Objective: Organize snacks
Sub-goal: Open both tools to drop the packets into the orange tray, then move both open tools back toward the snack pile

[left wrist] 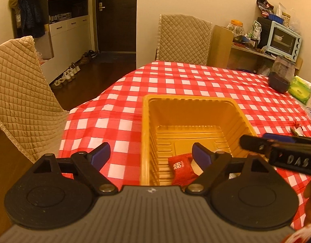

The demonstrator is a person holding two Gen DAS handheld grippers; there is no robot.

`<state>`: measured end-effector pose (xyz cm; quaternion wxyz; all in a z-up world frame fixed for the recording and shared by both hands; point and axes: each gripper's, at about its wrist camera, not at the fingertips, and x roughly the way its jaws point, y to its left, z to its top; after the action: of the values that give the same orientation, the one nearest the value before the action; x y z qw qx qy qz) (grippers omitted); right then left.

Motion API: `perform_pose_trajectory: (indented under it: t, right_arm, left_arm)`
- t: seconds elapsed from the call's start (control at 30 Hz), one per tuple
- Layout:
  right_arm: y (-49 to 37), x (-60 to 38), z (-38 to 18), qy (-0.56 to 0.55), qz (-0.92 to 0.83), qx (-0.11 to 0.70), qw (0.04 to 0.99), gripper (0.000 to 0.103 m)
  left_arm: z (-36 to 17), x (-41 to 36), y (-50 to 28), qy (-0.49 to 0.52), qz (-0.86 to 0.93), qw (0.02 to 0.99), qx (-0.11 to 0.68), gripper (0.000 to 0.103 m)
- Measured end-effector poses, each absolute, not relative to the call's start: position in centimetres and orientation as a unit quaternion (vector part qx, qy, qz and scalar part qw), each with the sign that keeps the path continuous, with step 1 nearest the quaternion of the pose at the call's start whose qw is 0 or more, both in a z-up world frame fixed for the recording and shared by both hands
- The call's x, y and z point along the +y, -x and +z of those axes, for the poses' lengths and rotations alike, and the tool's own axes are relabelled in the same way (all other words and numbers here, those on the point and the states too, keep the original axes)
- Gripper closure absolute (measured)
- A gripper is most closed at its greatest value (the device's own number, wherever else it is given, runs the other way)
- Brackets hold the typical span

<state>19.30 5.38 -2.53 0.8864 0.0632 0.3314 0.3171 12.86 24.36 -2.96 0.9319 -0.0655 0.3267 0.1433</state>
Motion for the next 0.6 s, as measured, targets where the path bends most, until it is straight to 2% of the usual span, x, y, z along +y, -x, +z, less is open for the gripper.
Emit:
perform_pose_trajectory:
  t: [0.17,0.23,0.3,0.37,0.6]
  right_arm:
    - [-19.1,3.0,-2.0,-0.077,0.289,0.321,0.899,0.040]
    - [-18.8,2.0,-1.7,-0.080,0.279,0.318,0.903,0.036]
    - [-18.2,0.9,-1.5,-0.082,0.269,0.315,0.907,0.024]
    - [-17.4,-0.2,-1.3,-0.086,0.259,0.312,0.910,0.019]
    - [-14.2,-3.5,-0.7,-0.090,0.230,0.302,0.921,0.011]
  left_arm:
    - [-2.4,24.2,-12.2,0.075,0.146,0.935,0.315,0.013]
    - [-2.1,23.7,-11.8,0.071,0.143,0.937,0.312,0.011]
    - [-1.7,23.2,-11.5,0.069,0.143,0.938,0.309,0.005]
    - [-1.3,22.7,-11.1,0.073,0.142,0.939,0.305,0.004]
    - [0.0,20.3,-9.8,0.077,0.119,0.944,0.298,0.001]
